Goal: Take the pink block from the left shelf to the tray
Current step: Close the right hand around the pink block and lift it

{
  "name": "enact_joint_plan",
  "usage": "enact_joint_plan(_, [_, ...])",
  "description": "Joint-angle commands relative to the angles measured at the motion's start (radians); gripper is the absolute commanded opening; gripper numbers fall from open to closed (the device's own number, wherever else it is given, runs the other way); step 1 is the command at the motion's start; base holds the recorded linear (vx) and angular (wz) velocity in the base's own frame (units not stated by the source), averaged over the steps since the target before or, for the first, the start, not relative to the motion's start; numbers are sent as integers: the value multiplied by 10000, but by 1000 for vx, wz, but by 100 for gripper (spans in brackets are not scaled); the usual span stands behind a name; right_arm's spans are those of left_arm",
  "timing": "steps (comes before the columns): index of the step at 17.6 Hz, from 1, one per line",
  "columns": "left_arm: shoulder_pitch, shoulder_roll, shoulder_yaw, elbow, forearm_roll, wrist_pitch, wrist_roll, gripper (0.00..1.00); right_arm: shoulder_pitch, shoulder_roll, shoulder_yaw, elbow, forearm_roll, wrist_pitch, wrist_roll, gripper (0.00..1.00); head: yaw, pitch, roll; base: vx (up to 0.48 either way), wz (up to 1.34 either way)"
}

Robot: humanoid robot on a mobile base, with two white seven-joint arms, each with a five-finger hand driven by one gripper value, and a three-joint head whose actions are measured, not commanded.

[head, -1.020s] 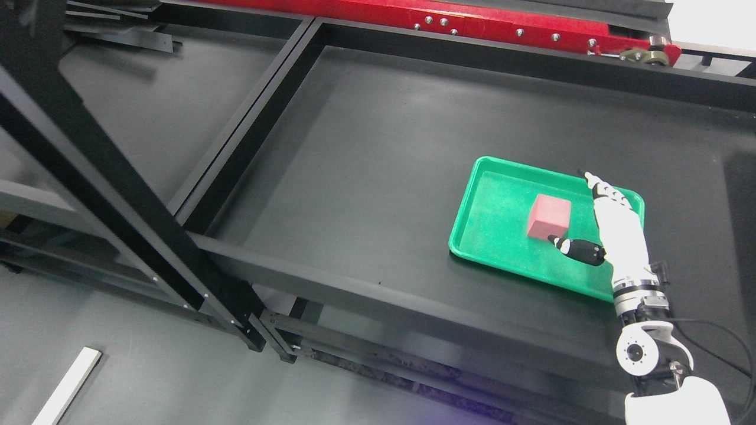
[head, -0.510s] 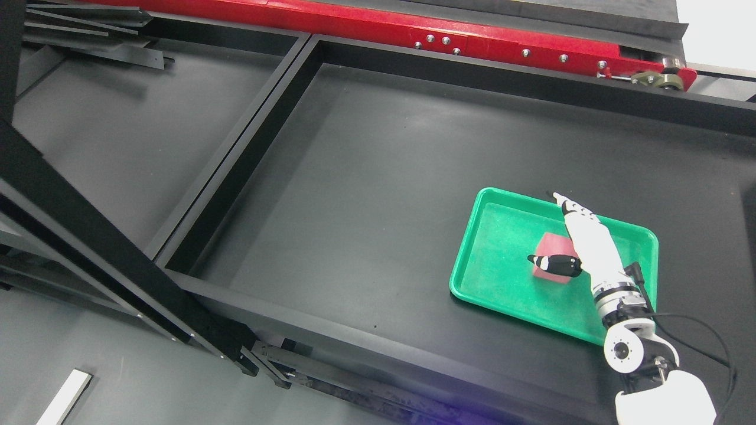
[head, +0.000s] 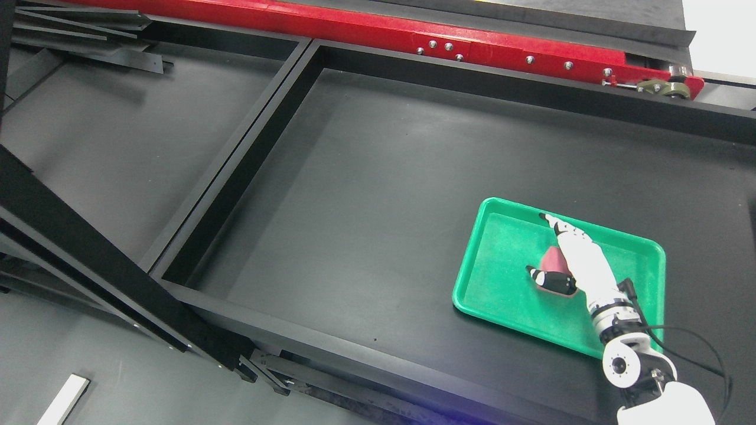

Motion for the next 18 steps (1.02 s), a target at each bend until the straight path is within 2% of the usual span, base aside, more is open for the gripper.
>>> enact_joint_plan(1, [-246, 175, 0, -175, -15, -8, -7, 100, 301, -633, 150, 303, -74, -61, -70, 99, 0, 0, 0, -2, 15])
enact_joint_plan(9, [-231, 175, 0, -175, -15, -8, -7, 100, 393, -725, -126, 165, -120, -77, -268, 98, 0, 0, 0, -3, -5])
enact_joint_plan(11, [-231, 175, 0, -175, -15, -8, -7, 100, 332, -726, -371, 119, -105, 30, -773, 87, 0, 0, 0, 0, 0])
enact_joint_plan(14, [-231, 175, 0, -175, -15, -8, -7, 100, 286, -741, -647, 119, -105, 444, -990, 52, 0, 0, 0, 0, 0])
enact_joint_plan(18, [-231, 175, 0, -175, -15, -8, -7, 100, 271, -726, -740, 134, -135, 384, -990, 13, 0, 0, 0, 0, 0])
